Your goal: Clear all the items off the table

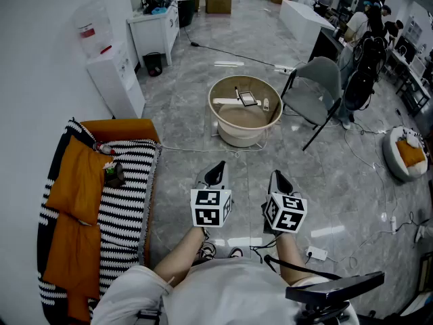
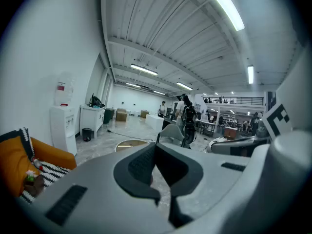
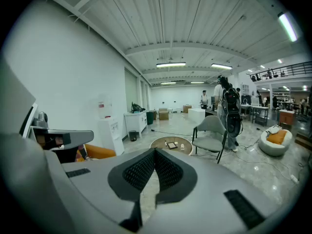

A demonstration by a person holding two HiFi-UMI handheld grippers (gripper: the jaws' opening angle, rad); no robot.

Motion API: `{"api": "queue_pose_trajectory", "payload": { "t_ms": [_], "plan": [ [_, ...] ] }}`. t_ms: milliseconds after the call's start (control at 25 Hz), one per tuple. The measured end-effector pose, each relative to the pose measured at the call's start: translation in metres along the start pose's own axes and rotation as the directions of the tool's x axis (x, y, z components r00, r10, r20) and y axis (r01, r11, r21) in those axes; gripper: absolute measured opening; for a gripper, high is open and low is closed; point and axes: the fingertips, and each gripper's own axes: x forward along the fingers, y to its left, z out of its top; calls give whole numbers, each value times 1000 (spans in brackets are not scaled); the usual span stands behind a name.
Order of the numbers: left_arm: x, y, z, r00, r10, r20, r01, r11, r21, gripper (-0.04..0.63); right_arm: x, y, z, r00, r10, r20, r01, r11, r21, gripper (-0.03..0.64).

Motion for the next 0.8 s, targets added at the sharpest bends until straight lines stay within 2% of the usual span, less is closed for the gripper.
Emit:
{"api": "queue_pose_trajectory", "payload": {
  "t_ms": [240,360,800],
  "plan": [
    [-4,15,2,1000,0,-1,0,1000,13,8,4,10,1,1000,-10,3,10,1000,1,23],
    [-5,26,0,1000,0,-9,1,1000,15,8,8,15,0,1000,-16,10,15,999,35,23],
    [4,50,-14,999,-24,-41,23,1000,-13,8,12,16,-18,996,-89,-20,90,993,80,23]
  ]
}}
